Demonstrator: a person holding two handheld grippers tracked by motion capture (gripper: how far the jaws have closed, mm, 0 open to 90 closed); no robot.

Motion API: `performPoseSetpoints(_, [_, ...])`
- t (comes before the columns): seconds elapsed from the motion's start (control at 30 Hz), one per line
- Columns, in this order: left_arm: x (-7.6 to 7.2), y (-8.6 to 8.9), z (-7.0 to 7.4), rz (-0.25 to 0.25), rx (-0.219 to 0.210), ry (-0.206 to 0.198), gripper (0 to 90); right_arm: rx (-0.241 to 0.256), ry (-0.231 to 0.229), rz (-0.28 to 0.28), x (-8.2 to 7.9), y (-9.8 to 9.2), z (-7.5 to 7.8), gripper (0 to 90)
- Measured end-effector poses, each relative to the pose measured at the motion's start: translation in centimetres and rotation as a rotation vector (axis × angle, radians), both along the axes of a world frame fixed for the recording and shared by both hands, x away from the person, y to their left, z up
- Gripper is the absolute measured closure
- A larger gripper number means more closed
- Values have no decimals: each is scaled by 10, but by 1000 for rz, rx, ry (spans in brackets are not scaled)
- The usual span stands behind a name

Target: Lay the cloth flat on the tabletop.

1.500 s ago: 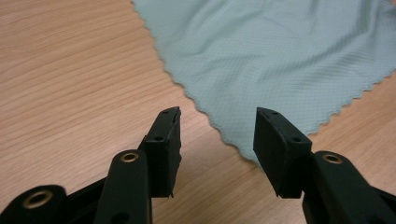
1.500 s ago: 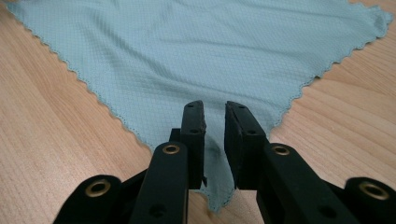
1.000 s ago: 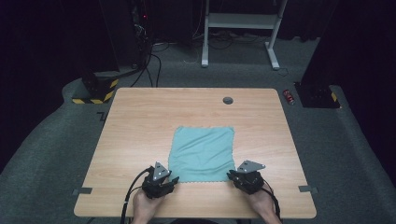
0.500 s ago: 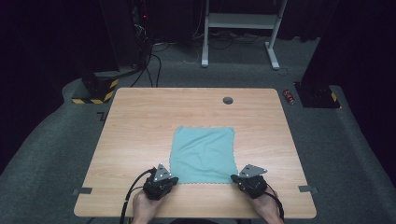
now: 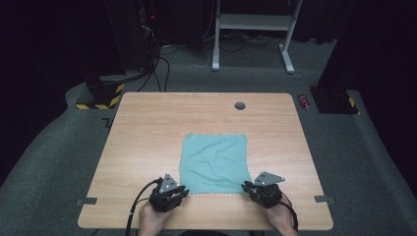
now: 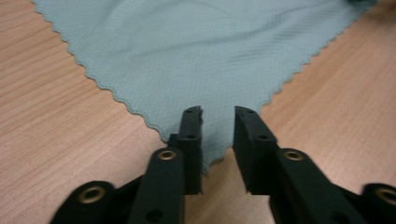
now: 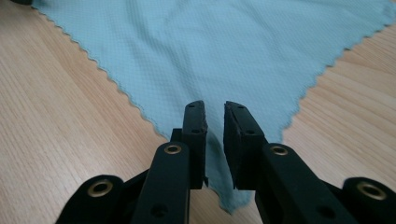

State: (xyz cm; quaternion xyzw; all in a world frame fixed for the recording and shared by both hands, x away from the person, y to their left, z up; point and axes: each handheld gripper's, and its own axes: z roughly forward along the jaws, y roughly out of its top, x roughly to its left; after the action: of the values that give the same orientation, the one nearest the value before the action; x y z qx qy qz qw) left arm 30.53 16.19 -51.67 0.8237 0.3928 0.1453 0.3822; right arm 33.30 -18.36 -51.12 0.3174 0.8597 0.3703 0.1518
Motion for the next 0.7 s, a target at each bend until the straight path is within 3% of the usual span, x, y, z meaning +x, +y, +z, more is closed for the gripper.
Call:
performPoseSetpoints(0.13, [5, -3, -2, 12, 10, 0, 650, 7, -5, 2, 8, 10, -2, 771])
performPoseSetpoints(0.3, [1, -11, -2, -13, 80, -29, 794, -5, -6, -7, 17, 17, -3, 743])
performPoseSetpoints(0.4, [2, -10, -3, -19, 68, -21, 898, -16, 13, 0, 20, 17, -6, 757])
performPoseSetpoints(0.7, [1, -6, -1, -49, 57, 1, 900, -22, 10, -7, 17, 13, -8, 704])
